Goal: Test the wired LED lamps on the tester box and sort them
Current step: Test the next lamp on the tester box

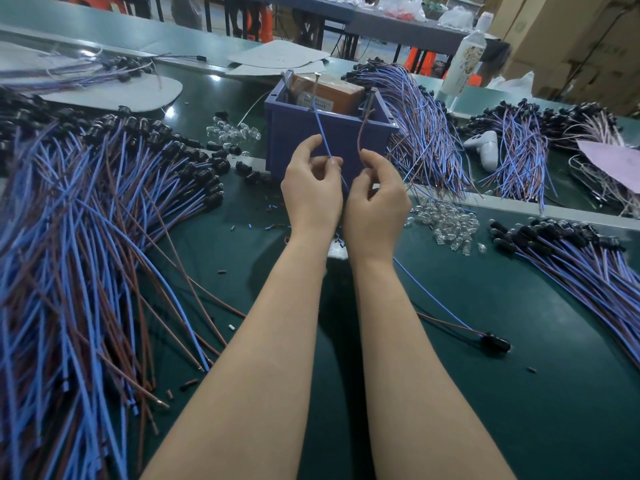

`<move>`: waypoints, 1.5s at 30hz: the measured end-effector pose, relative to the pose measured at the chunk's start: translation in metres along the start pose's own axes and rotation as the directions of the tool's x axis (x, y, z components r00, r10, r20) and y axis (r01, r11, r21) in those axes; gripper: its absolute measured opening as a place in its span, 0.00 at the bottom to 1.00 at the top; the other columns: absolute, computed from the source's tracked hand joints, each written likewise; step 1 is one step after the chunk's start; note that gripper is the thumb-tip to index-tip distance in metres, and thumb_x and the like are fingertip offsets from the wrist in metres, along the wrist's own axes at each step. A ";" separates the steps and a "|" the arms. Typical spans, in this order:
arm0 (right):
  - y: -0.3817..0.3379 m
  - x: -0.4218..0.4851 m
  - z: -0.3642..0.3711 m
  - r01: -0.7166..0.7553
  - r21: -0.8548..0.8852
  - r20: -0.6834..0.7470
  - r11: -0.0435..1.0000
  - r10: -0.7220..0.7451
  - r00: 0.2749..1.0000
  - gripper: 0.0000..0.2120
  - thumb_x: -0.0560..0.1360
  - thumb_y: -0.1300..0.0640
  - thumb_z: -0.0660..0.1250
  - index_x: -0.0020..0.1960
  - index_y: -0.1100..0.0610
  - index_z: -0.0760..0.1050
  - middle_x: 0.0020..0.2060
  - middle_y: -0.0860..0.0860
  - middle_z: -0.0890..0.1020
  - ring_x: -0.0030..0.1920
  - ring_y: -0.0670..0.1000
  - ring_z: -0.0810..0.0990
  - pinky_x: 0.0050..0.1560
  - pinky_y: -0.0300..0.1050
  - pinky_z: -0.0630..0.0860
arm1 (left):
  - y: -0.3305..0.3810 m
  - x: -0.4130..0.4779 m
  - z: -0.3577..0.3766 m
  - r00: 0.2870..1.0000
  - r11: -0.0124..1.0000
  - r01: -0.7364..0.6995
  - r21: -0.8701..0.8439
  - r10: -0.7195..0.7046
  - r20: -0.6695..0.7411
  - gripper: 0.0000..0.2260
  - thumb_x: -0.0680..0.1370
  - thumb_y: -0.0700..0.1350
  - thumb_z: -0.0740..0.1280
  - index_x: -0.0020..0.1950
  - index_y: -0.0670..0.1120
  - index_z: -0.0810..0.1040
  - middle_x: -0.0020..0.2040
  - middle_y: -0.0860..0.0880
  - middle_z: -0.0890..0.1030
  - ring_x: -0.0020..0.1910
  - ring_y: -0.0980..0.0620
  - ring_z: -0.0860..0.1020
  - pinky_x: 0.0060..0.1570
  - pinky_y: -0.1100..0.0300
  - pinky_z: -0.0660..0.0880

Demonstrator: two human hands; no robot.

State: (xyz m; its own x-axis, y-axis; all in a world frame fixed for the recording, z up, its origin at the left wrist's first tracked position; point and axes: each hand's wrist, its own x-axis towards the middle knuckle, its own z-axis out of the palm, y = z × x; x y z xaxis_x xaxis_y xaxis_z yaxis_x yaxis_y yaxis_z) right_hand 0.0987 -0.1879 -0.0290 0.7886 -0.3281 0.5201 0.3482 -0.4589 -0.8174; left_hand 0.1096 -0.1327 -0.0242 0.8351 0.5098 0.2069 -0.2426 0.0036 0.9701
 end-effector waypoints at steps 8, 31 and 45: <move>0.001 0.004 -0.003 -0.061 0.051 -0.119 0.997 0.067 0.991 0.15 0.76 0.67 0.59 0.59 0.61 0.78 0.54 0.55 0.81 0.54 0.52 0.79 0.55 0.40 0.73 | 0.001 -0.004 0.004 0.998 0.999 -0.036 -0.002 0.036 -0.047 0.16 0.78 0.35 0.63 0.65 0.42 0.72 0.41 0.50 0.81 0.45 0.54 0.79 0.55 0.54 0.76; -0.001 0.001 -0.005 0.008 0.010 -0.110 1.000 -0.007 0.994 0.15 0.76 0.67 0.60 0.58 0.60 0.79 0.51 0.54 0.82 0.51 0.50 0.78 0.49 0.33 0.69 | 0.001 -0.002 0.004 0.999 0.999 -0.032 0.007 0.032 -0.009 0.16 0.77 0.35 0.63 0.65 0.41 0.73 0.40 0.51 0.81 0.46 0.50 0.81 0.56 0.49 0.76; -0.002 0.001 -0.003 -0.013 0.021 -0.081 1.000 0.015 0.997 0.14 0.76 0.66 0.60 0.58 0.60 0.79 0.53 0.54 0.82 0.53 0.51 0.79 0.54 0.38 0.70 | 0.001 0.001 0.002 0.999 0.999 -0.037 0.024 0.037 -0.004 0.15 0.77 0.37 0.64 0.64 0.42 0.74 0.42 0.48 0.82 0.47 0.48 0.81 0.56 0.49 0.75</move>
State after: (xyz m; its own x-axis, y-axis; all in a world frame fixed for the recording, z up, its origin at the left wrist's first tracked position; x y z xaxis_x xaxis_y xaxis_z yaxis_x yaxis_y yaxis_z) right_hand 0.0972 -0.1901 -0.0261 0.7503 -0.4005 0.5260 0.3481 -0.4372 -0.8293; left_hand 0.1110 -0.1343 -0.0227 0.8237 0.5128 0.2421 -0.2614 -0.0355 0.9646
